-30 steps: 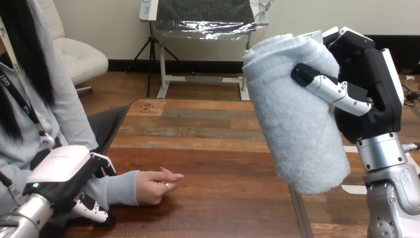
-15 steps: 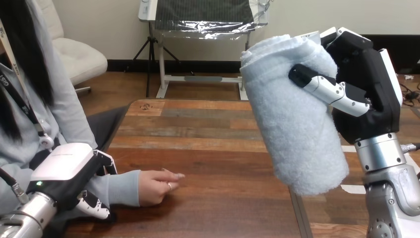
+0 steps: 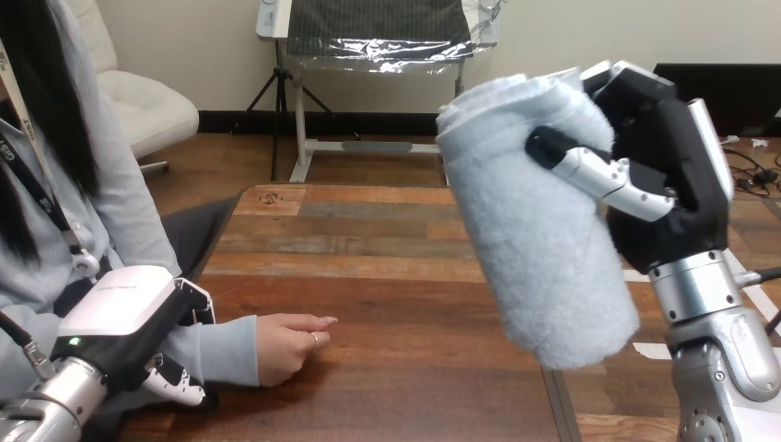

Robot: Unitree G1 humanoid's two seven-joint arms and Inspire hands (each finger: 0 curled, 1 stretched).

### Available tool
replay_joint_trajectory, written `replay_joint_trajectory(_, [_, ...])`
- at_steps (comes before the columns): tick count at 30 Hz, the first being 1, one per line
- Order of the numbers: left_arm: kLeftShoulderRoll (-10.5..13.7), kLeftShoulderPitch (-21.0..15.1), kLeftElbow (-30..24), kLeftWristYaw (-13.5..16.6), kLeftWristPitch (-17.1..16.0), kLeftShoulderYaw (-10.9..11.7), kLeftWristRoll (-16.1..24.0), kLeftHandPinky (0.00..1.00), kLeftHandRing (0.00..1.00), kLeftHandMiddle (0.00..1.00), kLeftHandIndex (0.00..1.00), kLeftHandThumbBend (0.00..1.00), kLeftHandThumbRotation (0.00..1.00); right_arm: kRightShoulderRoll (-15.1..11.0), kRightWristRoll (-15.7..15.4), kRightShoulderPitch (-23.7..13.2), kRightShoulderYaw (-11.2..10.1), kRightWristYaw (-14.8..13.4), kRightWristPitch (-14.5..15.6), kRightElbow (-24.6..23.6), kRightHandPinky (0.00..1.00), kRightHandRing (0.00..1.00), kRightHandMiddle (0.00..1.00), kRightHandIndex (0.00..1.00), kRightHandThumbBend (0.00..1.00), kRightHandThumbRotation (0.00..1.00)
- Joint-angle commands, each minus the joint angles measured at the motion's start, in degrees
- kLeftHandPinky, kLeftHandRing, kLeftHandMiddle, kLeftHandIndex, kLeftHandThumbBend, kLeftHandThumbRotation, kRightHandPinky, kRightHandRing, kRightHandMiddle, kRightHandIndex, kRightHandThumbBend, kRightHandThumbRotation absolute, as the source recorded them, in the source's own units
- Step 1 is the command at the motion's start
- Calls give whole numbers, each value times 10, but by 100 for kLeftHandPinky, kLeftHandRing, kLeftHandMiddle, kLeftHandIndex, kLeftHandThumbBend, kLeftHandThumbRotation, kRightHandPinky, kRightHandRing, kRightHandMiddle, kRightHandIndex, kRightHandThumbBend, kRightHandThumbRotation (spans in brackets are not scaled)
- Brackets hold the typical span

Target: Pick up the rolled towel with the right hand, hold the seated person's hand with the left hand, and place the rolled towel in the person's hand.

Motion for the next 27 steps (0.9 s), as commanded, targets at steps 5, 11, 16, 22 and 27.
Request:
replay_joint_trajectory(5, [7,-16,-52,0,-12,4,-24,29,30,36,35,89,0,11,9,-30,5,5,-4,3,21,29,39,39,41,0])
replay_joint_trajectory(11, [9,-16,-71,-9,-18,10,-39,24,28,35,35,88,0,17,10,-32,9,4,4,13,20,29,40,39,41,0])
replay_joint_trajectory(16, [11,-19,-85,-10,-25,13,-45,21,27,34,34,87,0,28,11,-35,14,2,12,18,20,29,40,39,39,0])
replay_joint_trajectory(22, [9,-22,-111,-21,-14,19,-52,20,25,32,32,85,0,38,19,-40,17,11,16,27,18,28,41,39,34,0])
replay_joint_trajectory(27, [5,-26,-141,-42,5,24,-60,19,25,32,32,85,0,45,22,-46,20,18,12,37,18,28,41,39,31,0])
